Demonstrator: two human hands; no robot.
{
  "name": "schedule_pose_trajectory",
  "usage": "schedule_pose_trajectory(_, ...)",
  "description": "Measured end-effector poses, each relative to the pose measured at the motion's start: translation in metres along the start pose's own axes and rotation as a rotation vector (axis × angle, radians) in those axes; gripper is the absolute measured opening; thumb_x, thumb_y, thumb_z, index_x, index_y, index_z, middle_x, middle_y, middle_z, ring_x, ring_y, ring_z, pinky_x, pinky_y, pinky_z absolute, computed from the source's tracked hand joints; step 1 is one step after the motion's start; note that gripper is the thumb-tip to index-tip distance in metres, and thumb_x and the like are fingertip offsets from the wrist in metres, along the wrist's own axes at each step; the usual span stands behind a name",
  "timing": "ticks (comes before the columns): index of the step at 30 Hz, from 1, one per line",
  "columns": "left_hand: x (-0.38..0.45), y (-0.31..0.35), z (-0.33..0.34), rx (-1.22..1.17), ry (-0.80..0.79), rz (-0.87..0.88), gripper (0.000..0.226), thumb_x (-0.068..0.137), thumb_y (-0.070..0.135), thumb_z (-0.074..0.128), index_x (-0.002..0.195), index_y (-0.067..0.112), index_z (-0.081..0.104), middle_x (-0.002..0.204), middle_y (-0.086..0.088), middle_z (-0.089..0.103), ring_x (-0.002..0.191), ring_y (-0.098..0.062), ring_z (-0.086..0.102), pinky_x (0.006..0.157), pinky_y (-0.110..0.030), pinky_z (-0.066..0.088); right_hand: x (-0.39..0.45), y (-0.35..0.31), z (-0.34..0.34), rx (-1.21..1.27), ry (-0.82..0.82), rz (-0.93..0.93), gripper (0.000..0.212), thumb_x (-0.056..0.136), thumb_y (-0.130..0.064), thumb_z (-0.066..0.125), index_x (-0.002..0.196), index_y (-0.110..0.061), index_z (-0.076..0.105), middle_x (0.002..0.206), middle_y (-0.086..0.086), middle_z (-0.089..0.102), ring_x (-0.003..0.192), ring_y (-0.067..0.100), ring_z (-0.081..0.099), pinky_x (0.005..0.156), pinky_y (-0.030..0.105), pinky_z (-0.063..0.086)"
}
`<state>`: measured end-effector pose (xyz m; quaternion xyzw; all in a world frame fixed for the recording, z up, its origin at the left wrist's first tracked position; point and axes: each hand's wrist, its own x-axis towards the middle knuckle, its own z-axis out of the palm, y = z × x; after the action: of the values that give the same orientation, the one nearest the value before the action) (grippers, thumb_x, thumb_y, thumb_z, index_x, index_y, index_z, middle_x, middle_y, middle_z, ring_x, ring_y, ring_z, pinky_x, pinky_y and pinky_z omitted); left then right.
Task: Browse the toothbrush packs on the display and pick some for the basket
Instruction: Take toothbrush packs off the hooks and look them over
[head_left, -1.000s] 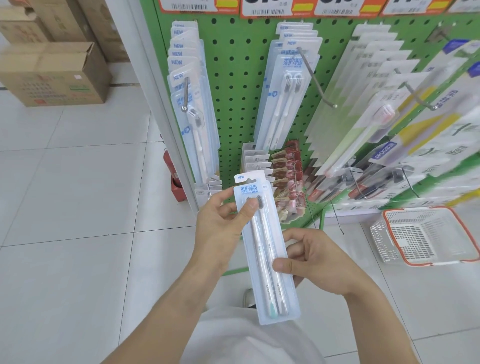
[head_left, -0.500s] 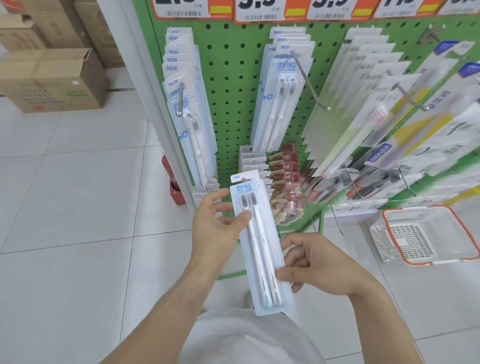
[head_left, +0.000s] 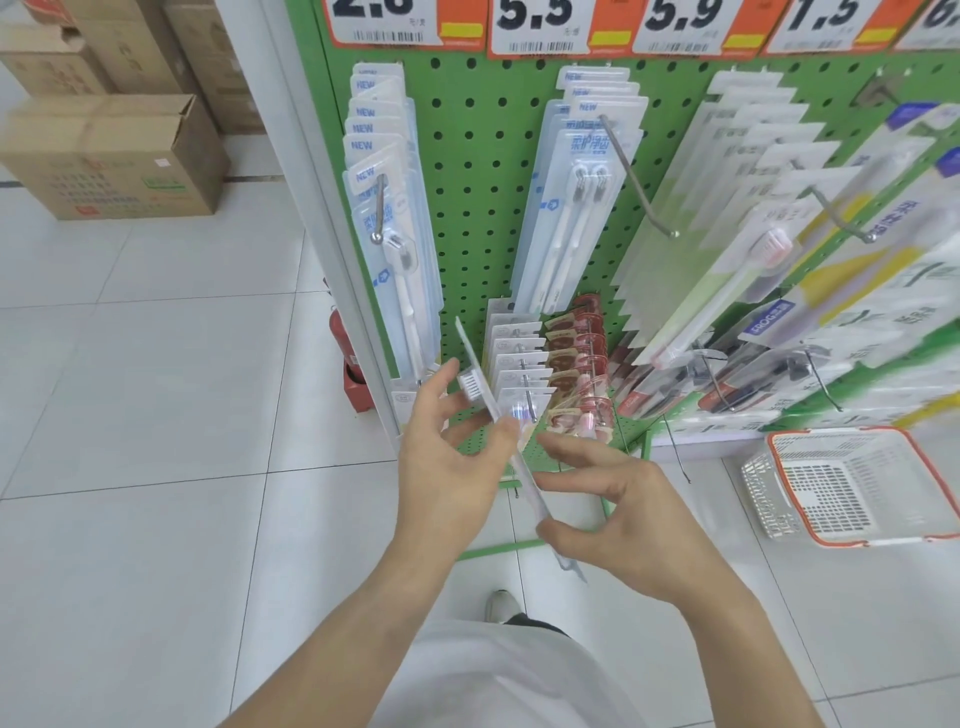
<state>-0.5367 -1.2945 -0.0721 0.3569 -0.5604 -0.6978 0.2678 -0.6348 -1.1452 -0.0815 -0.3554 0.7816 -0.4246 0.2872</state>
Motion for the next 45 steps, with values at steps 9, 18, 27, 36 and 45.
schedule_pose_trajectory(9,0.004,0.001,-0.001,-0.035,-0.026,0.03,0.038,0.098,-0.003,0.055,0.118,0.029,0.064,0.115,0.007,0.073,0.106,-0.019,0.071,0.082,-0.04,0.061,0.002,-0.009,0.002,0.259,-0.015,0.052,0.074,0.067,-0.007,0.094,0.118,-0.051,0.065,0.12,-0.013,0.066,0.077,0.006,0.067,0.067,0.025,0.056)
schedule_pose_trajectory(18,0.004,0.004,-0.005,0.052,0.05,0.025,0.029,0.086,0.01,0.078,0.106,0.026,0.064,0.1,0.006,0.076,0.073,-0.013,0.074,0.062,-0.026,0.059,0.004,-0.005,-0.001,0.216,-0.061,0.029,0.096,0.07,0.001,0.089,0.137,-0.056,0.049,0.11,-0.01,0.069,0.073,0.017,0.063,0.063,0.047,0.061)
schedule_pose_trajectory(27,0.005,0.002,-0.005,0.099,0.108,0.048,0.024,0.082,0.025,0.082,0.095,0.019,0.063,0.089,0.007,0.077,0.081,-0.01,0.074,0.064,-0.017,0.054,0.001,-0.004,-0.01,0.139,-0.188,0.044,0.081,0.076,-0.004,0.087,0.126,-0.06,0.057,0.095,-0.012,0.073,0.073,0.011,0.059,0.063,0.036,0.056)
schedule_pose_trajectory(36,0.003,-0.005,-0.006,0.083,0.058,0.033,0.01,0.094,0.024,0.067,0.093,0.014,0.066,0.081,-0.002,0.078,0.071,-0.014,0.074,0.057,-0.024,0.054,-0.003,0.005,-0.01,0.271,-0.163,0.078,0.038,0.089,-0.01,0.077,0.114,-0.038,0.074,0.086,0.001,0.075,0.067,0.019,0.059,0.055,0.037,0.057)
schedule_pose_trajectory(45,0.0,-0.012,-0.006,0.044,-0.13,-0.024,0.019,0.092,0.003,0.07,0.109,0.009,0.066,0.099,0.001,0.079,0.088,-0.018,0.076,0.073,-0.027,0.06,-0.006,0.009,-0.007,0.361,-0.16,0.164,0.015,0.094,-0.014,0.07,0.108,-0.018,0.072,0.087,0.013,0.076,0.072,0.034,0.072,0.058,0.037,0.059)
